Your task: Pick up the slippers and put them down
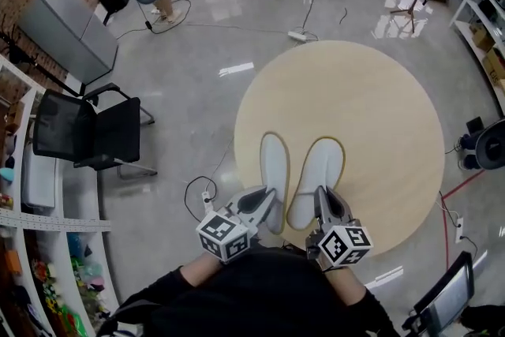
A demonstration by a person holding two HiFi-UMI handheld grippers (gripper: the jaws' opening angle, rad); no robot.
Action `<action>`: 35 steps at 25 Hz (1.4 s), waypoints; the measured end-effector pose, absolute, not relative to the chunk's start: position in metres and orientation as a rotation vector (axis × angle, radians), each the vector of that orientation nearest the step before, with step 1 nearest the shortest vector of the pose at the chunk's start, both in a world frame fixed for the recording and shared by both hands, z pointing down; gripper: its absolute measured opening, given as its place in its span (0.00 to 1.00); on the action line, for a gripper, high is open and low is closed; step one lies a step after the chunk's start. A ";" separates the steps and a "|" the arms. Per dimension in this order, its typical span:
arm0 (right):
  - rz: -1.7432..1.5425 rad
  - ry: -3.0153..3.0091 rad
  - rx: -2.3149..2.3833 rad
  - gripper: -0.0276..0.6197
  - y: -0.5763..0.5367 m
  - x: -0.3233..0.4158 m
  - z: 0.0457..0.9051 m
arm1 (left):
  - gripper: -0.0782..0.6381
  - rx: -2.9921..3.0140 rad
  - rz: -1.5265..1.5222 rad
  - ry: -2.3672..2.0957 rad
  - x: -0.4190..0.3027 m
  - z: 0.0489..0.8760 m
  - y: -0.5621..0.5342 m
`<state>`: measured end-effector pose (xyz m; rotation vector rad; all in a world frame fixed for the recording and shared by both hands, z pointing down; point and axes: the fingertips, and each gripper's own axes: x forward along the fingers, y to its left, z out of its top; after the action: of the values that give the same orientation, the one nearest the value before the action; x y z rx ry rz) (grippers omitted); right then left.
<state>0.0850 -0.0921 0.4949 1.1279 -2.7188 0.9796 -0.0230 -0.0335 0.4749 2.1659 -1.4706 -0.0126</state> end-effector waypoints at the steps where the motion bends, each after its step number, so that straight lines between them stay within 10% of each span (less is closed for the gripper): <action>1: 0.980 -2.709 1.149 0.09 -0.092 0.074 0.494 | 0.15 2.171 -0.027 -1.466 -0.036 0.474 -0.034; 14: 0.949 -2.572 1.314 0.09 -0.082 -0.082 0.502 | 0.15 2.179 -0.067 -1.354 -0.215 0.490 -0.032; 35: 1.062 -2.528 1.305 0.09 -0.220 -0.107 0.568 | 0.15 2.098 0.313 -1.410 -0.248 0.572 -0.184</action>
<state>-0.1069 -0.2196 0.5677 1.3049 -2.5276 1.0624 -0.2476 -0.1839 0.5718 2.0976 -1.4105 0.3131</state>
